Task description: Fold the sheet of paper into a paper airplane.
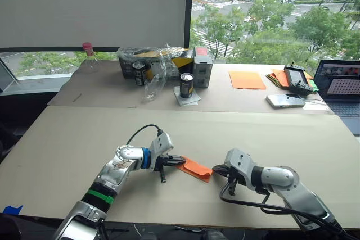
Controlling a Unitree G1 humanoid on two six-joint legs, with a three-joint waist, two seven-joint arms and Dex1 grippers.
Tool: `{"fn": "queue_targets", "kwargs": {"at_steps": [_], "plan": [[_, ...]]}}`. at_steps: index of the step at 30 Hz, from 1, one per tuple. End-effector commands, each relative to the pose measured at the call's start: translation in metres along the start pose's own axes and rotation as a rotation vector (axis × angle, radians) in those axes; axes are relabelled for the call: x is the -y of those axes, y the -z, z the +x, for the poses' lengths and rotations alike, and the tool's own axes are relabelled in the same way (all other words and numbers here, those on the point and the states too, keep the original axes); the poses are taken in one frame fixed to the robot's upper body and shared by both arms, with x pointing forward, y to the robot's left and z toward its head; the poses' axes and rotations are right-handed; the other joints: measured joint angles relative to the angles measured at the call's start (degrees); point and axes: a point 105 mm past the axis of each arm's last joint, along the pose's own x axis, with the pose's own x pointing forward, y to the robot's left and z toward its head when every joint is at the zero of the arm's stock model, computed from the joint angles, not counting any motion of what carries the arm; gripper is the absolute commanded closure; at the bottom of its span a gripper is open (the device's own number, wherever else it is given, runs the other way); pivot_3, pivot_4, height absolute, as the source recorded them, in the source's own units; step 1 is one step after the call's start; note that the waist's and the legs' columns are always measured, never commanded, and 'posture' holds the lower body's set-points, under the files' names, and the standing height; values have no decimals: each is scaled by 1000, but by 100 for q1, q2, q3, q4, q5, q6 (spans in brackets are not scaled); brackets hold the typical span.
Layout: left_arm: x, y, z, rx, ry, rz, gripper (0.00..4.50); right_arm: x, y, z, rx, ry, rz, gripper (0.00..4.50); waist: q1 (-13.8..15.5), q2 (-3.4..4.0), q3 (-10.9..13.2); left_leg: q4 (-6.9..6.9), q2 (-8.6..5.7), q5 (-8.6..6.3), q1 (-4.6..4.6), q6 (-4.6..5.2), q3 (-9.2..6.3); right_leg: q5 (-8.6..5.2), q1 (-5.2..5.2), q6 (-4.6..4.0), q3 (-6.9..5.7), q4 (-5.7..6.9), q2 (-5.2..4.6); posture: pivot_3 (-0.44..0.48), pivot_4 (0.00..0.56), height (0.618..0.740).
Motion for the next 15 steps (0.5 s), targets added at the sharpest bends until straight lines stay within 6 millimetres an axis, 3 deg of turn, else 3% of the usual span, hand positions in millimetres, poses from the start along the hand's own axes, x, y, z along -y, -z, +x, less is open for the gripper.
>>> {"fn": "queue_targets", "kwargs": {"at_steps": [1,2,6,11,15], "plan": [[-3,29,-3,-105,-21,-52,4500,-2,19,-9,-53,2,59,4479,7,-2,-3,0,0,0,0,0,1,0,0,0,0,0,0,0,150,732],[-3,29,-3,-104,-19,-52,4500,1,15,-11,-29,19,59,4479,9,-2,-3,0,0,0,0,0,0,0,1,0,0,-2,0,0,150,732],[-4,27,0,-100,-11,-48,4500,25,-35,-10,174,106,33,4479,-7,0,1,0,0,0,-3,0,1,0,-3,0,1,-4,0,0,150,732],[-4,25,2,-95,-8,-46,4500,19,-51,13,192,45,18,4479,-22,3,3,-1,4,1,-3,0,0,0,-7,0,1,-2,5,0,150,732],[-1,26,4,-101,10,-41,4500,5,-48,34,162,-32,40,4479,5,3,3,-3,3,1,-9,0,-1,-1,-9,-1,0,-6,4,0,150,732]]}}
